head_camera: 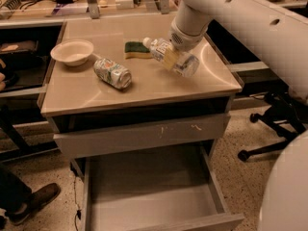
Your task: Pick blue plastic bottle from middle drawer and place on counter
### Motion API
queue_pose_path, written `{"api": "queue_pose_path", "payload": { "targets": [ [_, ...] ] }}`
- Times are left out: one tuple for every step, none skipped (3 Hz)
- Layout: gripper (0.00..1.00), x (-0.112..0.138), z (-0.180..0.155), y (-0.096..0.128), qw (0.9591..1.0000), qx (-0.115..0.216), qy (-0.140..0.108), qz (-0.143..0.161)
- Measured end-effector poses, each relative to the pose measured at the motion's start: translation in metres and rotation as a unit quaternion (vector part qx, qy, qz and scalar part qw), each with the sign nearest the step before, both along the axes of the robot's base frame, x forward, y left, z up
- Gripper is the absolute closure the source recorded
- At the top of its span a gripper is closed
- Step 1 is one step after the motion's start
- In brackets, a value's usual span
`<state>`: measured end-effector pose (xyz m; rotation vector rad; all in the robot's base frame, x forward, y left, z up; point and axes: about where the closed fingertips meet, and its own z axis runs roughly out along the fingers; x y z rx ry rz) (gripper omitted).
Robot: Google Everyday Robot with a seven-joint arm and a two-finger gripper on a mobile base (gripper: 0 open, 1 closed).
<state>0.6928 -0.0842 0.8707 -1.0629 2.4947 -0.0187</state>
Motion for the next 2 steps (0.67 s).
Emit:
{"api": "queue_pose_path", "payload": {
  "targets": [
    [1.0, 0.016, -0.012, 0.0, 1.0, -0.006, 0.003, -0.005],
    [1.0, 0.028, -0.021, -0.007, 0.9998, -0.011, 0.008, -0.015]
  ]
}}
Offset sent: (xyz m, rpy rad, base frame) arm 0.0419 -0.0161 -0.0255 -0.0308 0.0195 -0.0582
